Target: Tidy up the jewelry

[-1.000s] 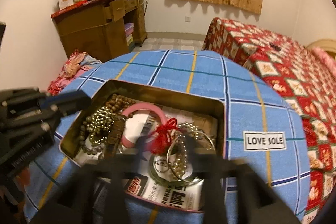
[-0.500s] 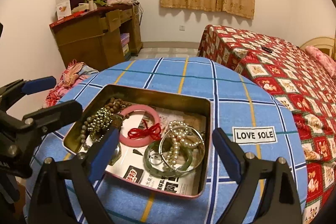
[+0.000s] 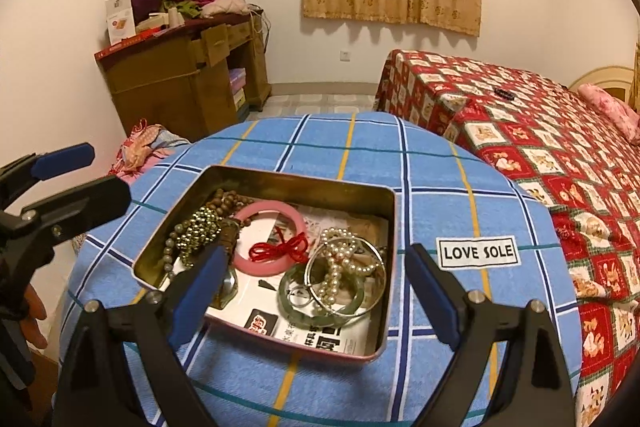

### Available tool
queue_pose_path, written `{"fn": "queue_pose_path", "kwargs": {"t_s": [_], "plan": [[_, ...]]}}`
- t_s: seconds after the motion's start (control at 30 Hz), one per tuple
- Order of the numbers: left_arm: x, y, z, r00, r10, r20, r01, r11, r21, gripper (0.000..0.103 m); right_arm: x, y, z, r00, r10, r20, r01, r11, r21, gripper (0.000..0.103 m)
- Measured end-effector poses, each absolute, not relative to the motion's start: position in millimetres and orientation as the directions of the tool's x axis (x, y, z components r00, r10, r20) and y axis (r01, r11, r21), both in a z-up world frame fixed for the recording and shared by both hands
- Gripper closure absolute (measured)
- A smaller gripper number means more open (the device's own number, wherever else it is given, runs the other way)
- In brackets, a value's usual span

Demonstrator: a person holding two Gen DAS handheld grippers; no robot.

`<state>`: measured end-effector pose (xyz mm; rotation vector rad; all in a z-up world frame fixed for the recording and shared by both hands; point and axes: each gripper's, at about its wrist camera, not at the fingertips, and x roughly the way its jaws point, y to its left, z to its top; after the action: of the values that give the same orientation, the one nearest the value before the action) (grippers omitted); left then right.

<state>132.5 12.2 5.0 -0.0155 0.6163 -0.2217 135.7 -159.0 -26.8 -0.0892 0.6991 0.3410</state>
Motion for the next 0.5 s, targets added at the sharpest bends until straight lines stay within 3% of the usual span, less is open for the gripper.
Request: {"fn": "queue_pose_path", "kwargs": {"t_s": [0.5], "plan": [[125.4,15.9,7.3,0.787,-0.209,-0.58,0.2,0.976,-0.08,0.001,131.5,-155.0,-18.1,0.715,0.283,-0.639,-0.345,0.938,0.03,0.01]]}}
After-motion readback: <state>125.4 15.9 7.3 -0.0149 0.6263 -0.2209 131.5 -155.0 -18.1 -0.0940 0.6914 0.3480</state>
